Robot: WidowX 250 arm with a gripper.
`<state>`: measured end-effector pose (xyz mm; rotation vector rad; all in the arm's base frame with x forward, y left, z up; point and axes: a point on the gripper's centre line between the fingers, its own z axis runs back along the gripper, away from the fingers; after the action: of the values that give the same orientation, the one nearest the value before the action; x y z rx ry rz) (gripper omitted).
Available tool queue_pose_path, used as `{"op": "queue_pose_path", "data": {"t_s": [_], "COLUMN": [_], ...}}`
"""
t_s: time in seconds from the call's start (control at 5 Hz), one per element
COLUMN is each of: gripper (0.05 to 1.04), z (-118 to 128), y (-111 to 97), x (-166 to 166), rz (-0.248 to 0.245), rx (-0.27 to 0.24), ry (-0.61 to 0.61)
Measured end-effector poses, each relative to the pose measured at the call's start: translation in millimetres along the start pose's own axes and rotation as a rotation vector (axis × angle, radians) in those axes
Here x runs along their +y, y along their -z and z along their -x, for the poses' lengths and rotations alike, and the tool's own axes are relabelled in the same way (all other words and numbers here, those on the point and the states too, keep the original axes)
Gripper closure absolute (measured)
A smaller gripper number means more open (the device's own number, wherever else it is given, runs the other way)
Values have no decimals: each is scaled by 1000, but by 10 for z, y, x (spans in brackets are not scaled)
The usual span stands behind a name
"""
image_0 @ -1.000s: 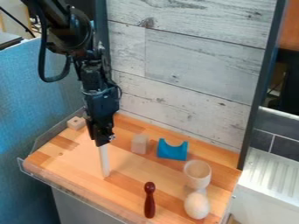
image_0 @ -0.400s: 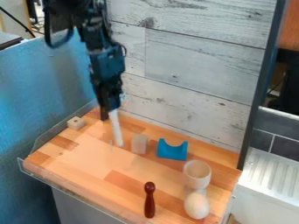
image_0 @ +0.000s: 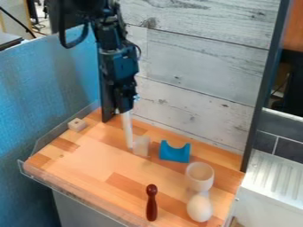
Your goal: Put the cylindrical stick on top of the cube
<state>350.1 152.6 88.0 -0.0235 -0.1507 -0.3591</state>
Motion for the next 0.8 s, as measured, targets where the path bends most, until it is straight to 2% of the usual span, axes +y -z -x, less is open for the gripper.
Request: {"op": "queue_pose_path", "data": {"t_s": [0.2,0.4,0.8], "gripper": [795,795,795], "z": [-111,-203,-333], "y": [24,139,164], "x": [-22,-13,91], "rz": [-11,-9,-14], "rx": [4,33,30], "ry": [3,0,-33]}}
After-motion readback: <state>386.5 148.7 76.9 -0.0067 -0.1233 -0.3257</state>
